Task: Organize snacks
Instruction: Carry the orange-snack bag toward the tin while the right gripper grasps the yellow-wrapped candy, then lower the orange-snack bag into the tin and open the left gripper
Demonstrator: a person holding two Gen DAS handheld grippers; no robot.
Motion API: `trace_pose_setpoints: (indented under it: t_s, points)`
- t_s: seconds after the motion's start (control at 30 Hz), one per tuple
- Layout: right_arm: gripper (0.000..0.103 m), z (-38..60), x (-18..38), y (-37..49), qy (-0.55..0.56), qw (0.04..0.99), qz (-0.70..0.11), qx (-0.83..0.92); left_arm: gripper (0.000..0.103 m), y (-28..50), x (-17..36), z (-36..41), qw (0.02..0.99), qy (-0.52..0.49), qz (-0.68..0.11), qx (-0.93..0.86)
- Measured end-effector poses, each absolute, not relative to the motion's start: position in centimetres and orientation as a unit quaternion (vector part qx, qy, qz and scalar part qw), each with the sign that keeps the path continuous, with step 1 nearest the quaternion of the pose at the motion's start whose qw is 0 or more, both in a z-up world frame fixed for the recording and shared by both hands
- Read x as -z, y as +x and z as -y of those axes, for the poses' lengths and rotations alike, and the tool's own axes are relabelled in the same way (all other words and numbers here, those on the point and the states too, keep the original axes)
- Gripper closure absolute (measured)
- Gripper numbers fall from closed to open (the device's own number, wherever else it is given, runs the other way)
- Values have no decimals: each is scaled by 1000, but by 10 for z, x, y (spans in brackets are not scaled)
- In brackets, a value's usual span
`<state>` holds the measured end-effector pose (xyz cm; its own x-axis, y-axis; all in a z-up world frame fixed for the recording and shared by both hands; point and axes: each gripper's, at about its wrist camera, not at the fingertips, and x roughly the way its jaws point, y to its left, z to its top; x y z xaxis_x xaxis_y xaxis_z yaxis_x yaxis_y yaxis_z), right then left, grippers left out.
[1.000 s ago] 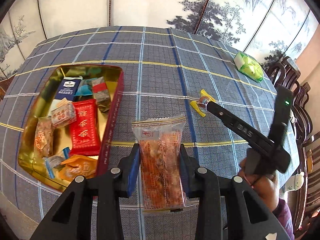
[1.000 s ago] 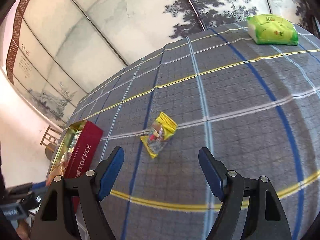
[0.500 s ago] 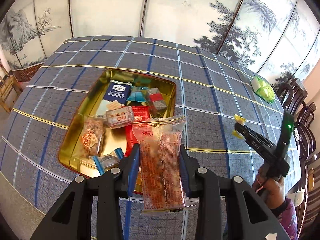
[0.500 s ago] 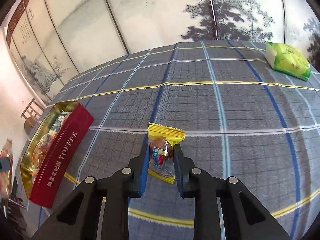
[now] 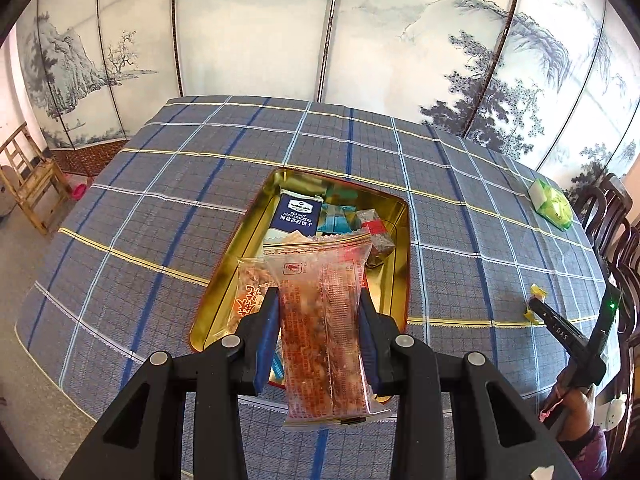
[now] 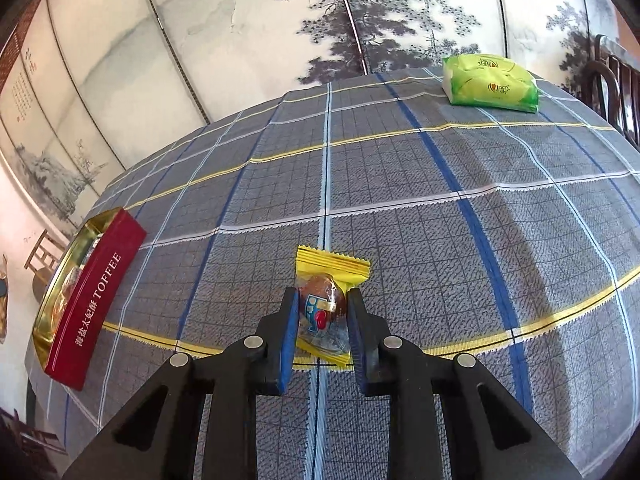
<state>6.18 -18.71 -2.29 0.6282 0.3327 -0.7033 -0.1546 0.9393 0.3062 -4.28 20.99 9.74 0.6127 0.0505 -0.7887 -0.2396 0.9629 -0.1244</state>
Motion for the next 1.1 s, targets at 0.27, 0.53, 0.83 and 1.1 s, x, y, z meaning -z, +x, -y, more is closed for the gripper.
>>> trace_pose_setpoints:
  t_s: [0.27,0.53,0.83,1.1]
  points:
    - [78,187,25,64,112,893,-414,-134,71,-25,-88,-199,895,-79,-434,-63]
    - [78,188,26,65,116,892,-414,-135,71,4,-70,-195,891,-70,-446,-52]
    - [78,188,26,65,116,892,-414,-136,70,29,-54,-188,893,-43,-443,-66]
    - [78,188,26,65,116,892,-414,-136,71,43,-44,-178,891,-27,-449,-64]
